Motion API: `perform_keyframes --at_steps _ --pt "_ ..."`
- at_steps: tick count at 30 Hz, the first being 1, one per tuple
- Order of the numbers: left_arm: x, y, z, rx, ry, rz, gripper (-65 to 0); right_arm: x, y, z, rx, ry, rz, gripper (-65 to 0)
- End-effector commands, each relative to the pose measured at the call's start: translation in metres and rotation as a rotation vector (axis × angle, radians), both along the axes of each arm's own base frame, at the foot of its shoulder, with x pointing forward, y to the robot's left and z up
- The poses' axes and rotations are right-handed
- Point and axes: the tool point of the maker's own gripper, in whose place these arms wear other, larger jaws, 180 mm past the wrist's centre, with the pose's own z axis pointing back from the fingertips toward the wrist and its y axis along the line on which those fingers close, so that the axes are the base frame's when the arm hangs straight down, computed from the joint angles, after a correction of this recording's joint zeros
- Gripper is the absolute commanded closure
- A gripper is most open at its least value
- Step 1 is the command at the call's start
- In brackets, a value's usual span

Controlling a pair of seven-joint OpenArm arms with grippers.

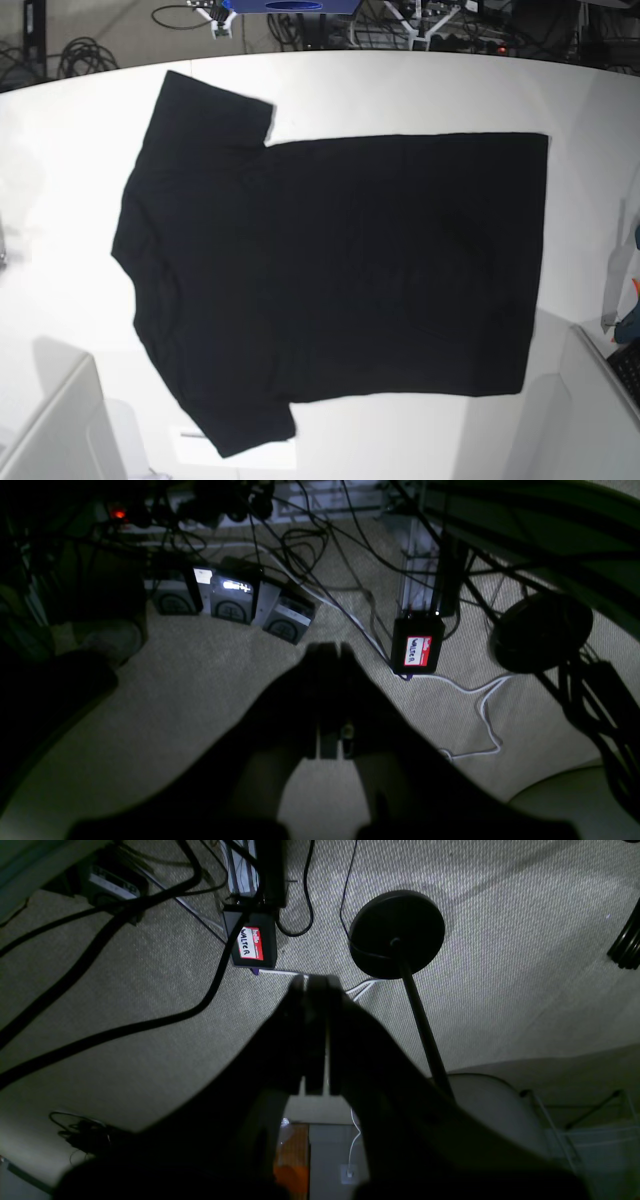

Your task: Fold the T-shirt properly

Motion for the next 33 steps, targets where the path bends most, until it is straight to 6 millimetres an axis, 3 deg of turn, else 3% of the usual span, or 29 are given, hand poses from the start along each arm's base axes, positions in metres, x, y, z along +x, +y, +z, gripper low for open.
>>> perform_keyframes --at_steps 1,7,26,31,33 --pt "-0.009 0.002 0.001 0.006 0.017 -0.001 0.0 -0.006 -0.004 0.001 -0.011 0.011 0.005 0.0" --pt "-0.005 0.001 0.003 0.003 -0.026 -0.005 0.0 -0.012 -0.004 0.001 -0.011 0.015 0.005 0.0" --pt "-0.034 0.001 0.005 0.006 0.057 -0.011 0.0 -0.021 -0.005 0.002 -0.015 0.035 0.007 0.0" --pt "-0.044 0.003 0.007 0.008 0.069 -0.005 0.0 -0.04 -0.005 0.006 -0.013 0.048 -0.012 0.0" --pt "-0.051 0.019 0.01 0.031 0.068 -0.013 0.0 -0.049 -0.011 0.008 -0.032 0.043 -0.099 0.0"
